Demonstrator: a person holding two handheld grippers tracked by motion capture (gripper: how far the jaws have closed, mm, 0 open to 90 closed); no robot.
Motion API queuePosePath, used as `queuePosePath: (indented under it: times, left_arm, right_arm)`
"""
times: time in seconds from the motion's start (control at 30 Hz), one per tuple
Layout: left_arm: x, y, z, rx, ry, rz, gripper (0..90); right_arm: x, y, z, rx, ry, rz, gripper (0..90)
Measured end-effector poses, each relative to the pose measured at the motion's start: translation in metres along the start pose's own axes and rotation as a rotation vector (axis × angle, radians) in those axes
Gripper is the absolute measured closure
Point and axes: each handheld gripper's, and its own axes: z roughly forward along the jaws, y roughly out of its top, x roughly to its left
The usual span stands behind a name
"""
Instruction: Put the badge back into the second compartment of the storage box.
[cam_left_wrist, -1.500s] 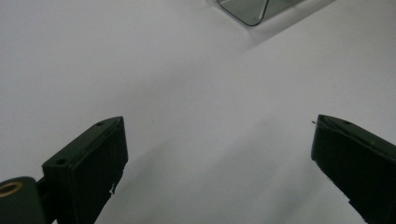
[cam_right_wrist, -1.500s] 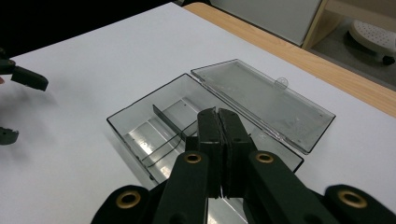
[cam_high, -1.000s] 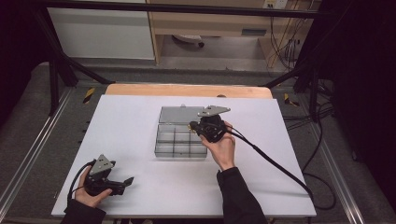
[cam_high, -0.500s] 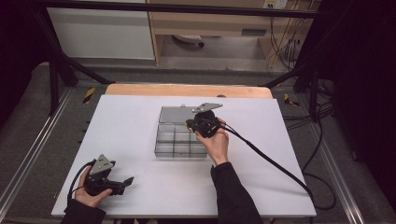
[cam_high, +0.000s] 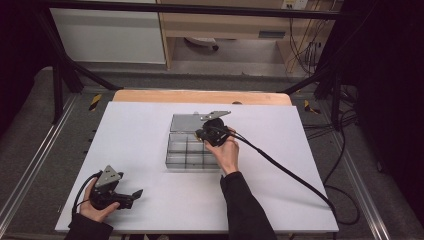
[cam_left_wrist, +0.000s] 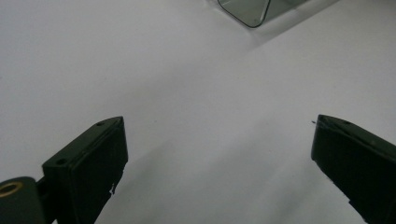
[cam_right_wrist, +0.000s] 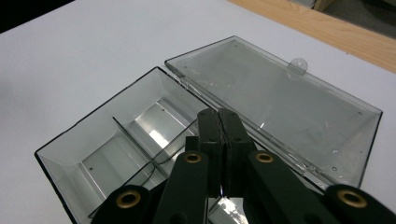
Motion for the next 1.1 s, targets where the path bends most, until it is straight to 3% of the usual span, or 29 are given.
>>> queuePosePath:
  times: [0.33,1.1]
  left_arm:
    - [0.0,0.0,0.0,-0.002,0.0,-0.001,3.5]
    - [0.0,0.0,0.0,0.001,0.002,0.004,3.5]
  right_arm:
    - [-0.001,-0.006,0.012,0.023,0.004,0.021,89.0]
    - [-0.003,-0.019,0.036,0.088,0.008,0.017,88.8]
